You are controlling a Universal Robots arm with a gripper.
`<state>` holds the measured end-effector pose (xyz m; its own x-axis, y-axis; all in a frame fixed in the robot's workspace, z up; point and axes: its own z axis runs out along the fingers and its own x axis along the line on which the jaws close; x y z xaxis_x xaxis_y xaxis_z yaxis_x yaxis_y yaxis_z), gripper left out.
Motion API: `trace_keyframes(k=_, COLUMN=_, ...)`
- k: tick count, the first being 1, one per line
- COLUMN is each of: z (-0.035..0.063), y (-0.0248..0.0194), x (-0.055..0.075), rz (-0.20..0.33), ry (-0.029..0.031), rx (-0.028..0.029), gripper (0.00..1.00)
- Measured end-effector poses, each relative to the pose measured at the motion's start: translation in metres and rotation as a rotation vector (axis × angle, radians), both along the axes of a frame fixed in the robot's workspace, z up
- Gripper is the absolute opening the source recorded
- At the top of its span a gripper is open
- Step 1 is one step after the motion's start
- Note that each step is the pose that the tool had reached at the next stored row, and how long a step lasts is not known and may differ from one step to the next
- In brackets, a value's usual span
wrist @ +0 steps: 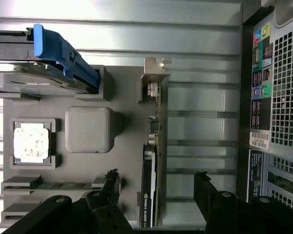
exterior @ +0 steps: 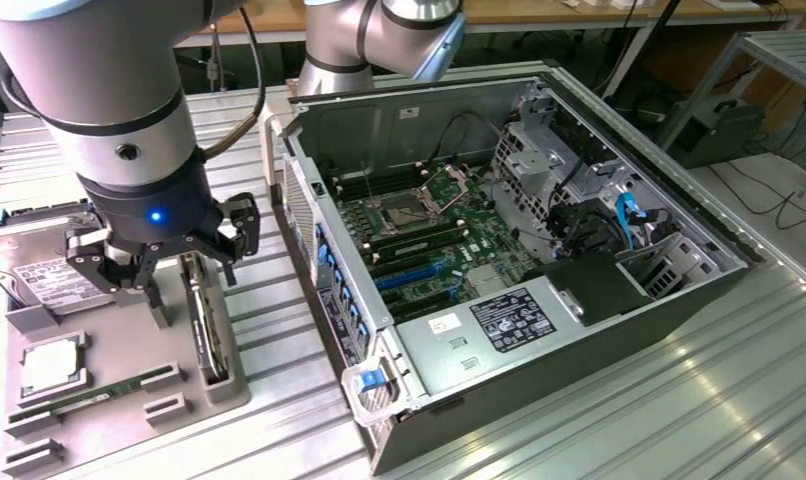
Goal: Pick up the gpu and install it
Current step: 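Pick up the gpu and move the gpu toward the slot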
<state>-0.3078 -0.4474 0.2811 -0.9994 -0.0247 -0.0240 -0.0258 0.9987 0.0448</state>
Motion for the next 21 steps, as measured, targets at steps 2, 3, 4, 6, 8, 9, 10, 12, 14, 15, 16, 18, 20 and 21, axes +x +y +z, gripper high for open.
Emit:
trace_keyframes(k=2, z=-0.0026, y=0.0001, x=-0.001, rz=0.002, ry=-0.0001, rx=0.0001, gripper=0.72)
trace_keyframes(k=3, z=-0.0037, y=0.0001, x=-0.001, rz=0.007, ry=-0.0001, rx=0.0001, gripper=0.72)
trace_keyframes(k=4, z=-0.0045, y=0.0001, x=-0.001, rz=0.017, ry=-0.0001, rx=0.0002, gripper=0.72)
trace_keyframes(k=6, z=-0.0065, y=0.0000, x=-0.002, rz=0.037, ry=-0.0001, rx=0.0000, gripper=0.72)
trace_keyframes(k=8, z=-0.0102, y=0.0002, x=-0.002, rz=0.042, ry=0.0000, rx=0.0001, gripper=0.72)
trace_keyframes(k=9, z=-0.0120, y=0.0003, x=-0.002, rz=0.042, ry=0.0000, rx=0.0001, gripper=0.72)
trace_keyframes(k=10, z=-0.0141, y=0.0004, x=-0.002, rz=0.042, ry=0.0000, rx=0.0001, gripper=0.72)
trace_keyframes(k=12, z=-0.0185, y=0.0004, x=-0.002, rz=0.042, ry=0.0000, rx=0.0001, gripper=0.72)
trace_keyframes(k=14, z=-0.0235, y=0.0007, x=-0.002, rz=0.042, ry=0.0002, rx=0.0001, gripper=0.72)
trace_keyframes(k=15, z=-0.0252, y=0.0008, x=-0.002, rz=0.042, ry=0.0004, rx=0.0001, gripper=0.72)
trace_keyframes(k=16, z=-0.0269, y=0.0008, x=-0.002, rz=0.042, ry=0.0004, rx=0.0002, gripper=0.72)
trace_keyframes(k=18, z=-0.0304, y=0.0009, x=-0.002, rz=0.042, ry=0.0006, rx=0.0001, gripper=0.72)
trace_keyframes(k=20, z=-0.0332, y=0.0009, x=-0.002, rz=0.042, ry=0.0005, rx=0.0002, gripper=0.72)
trace_keyframes(k=21, z=-0.0343, y=0.0009, x=-0.002, rz=0.042, ry=0.0005, rx=0.0001, gripper=0.72)
